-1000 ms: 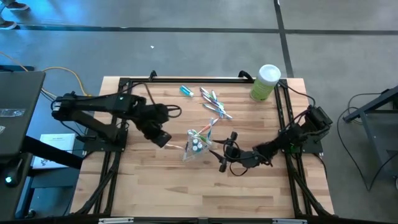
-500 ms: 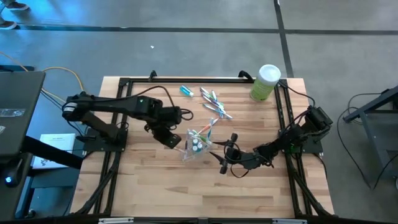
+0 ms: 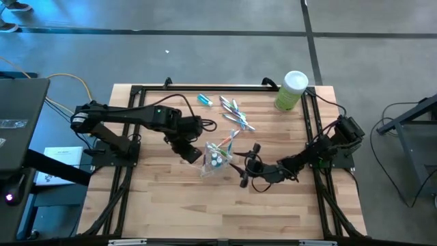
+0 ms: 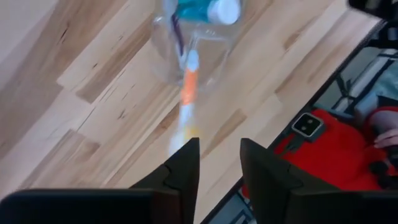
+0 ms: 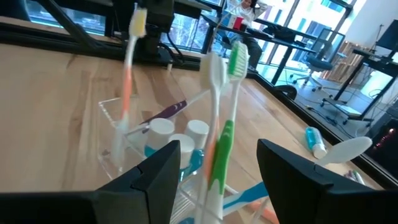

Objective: Pick & Place toothbrushing station
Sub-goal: Put the blue toothbrush into the transparent organizer

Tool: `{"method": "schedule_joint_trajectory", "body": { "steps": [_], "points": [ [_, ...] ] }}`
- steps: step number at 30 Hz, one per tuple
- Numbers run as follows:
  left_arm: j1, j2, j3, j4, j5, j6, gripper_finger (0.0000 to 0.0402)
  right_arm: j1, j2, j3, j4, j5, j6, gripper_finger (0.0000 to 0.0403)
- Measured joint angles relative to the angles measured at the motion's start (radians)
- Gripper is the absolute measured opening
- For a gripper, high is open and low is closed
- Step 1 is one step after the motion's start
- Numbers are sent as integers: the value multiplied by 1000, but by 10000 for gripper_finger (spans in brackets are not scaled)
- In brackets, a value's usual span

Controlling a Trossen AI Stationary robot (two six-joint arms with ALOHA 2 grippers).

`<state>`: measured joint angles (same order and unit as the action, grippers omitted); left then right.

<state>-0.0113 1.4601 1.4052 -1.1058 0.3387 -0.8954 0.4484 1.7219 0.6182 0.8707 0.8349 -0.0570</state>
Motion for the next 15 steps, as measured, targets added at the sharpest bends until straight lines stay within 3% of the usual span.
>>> {"method": "schedule_joint_trajectory", "body": {
  "steps": [8,13,15],
  "points": [
    [0,0,0,28,58,8,119,3,0,0,-2,10,-30,205],
    [-11,0,0,68,156,18,119,3,-28,0,-87,269,-100,205],
    [-38,-3,0,66,165,34,119,2,-68,0,-190,310,-84,205]
  ]
}}
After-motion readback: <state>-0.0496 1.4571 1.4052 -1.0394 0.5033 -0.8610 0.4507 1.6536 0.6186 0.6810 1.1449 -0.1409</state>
